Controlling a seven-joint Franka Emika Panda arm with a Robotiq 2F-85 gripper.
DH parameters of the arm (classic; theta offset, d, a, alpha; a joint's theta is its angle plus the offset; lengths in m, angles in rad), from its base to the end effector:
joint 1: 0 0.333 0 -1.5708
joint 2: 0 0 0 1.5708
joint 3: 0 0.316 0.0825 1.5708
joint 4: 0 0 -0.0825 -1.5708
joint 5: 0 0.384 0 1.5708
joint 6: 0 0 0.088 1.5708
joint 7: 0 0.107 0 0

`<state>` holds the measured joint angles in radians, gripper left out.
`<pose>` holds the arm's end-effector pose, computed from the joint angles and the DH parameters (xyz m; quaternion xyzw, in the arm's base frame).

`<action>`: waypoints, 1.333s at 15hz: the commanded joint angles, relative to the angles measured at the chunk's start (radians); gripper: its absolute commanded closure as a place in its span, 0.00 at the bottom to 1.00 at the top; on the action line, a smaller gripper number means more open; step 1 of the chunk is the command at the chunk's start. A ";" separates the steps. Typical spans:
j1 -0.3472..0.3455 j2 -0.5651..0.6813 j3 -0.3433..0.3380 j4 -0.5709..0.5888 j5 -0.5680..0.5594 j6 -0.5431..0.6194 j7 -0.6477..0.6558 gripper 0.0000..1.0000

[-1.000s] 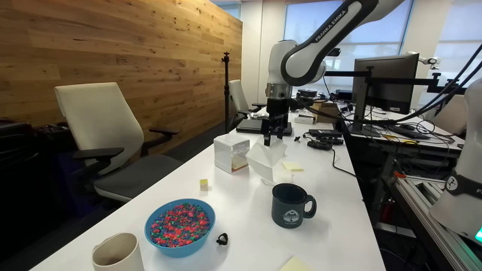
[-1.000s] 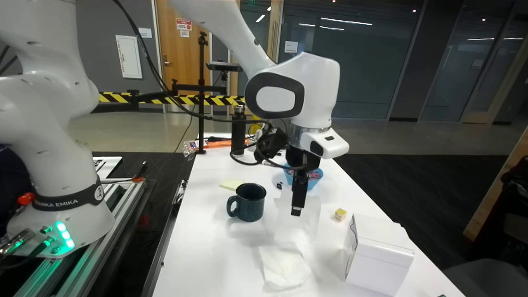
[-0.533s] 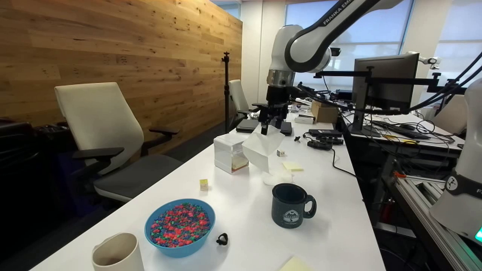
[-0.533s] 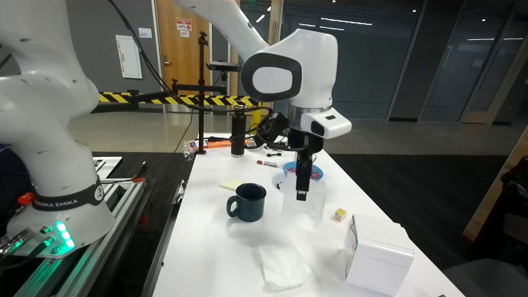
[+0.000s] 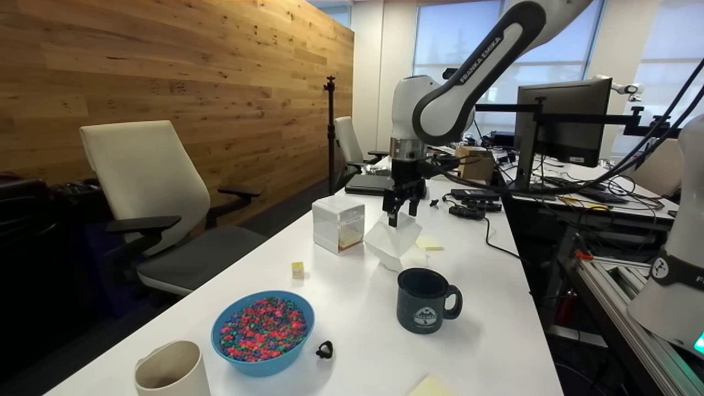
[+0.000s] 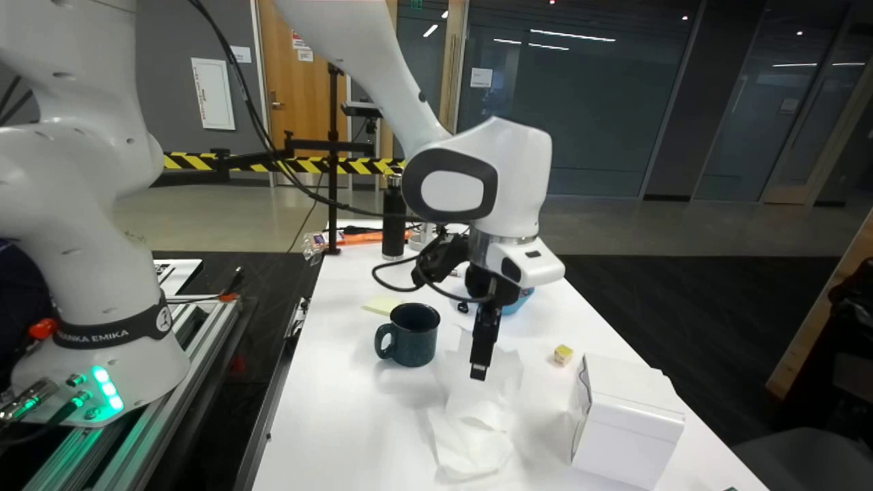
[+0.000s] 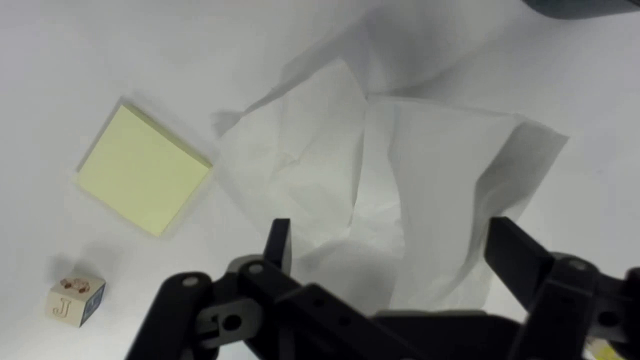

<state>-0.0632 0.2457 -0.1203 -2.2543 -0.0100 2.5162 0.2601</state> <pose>0.5335 -0.0992 0.2566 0.9766 -0.2141 0.0096 0.0172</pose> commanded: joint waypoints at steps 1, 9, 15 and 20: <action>0.009 0.093 -0.015 0.021 -0.017 0.024 0.027 0.00; -0.005 0.178 0.014 0.043 0.058 0.050 -0.015 0.00; 0.001 0.248 0.020 0.074 0.075 0.090 -0.008 0.00; 0.005 0.299 0.010 0.104 0.069 0.108 0.000 0.26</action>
<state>-0.0621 0.5090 -0.1042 -2.1829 0.0383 2.6093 0.2615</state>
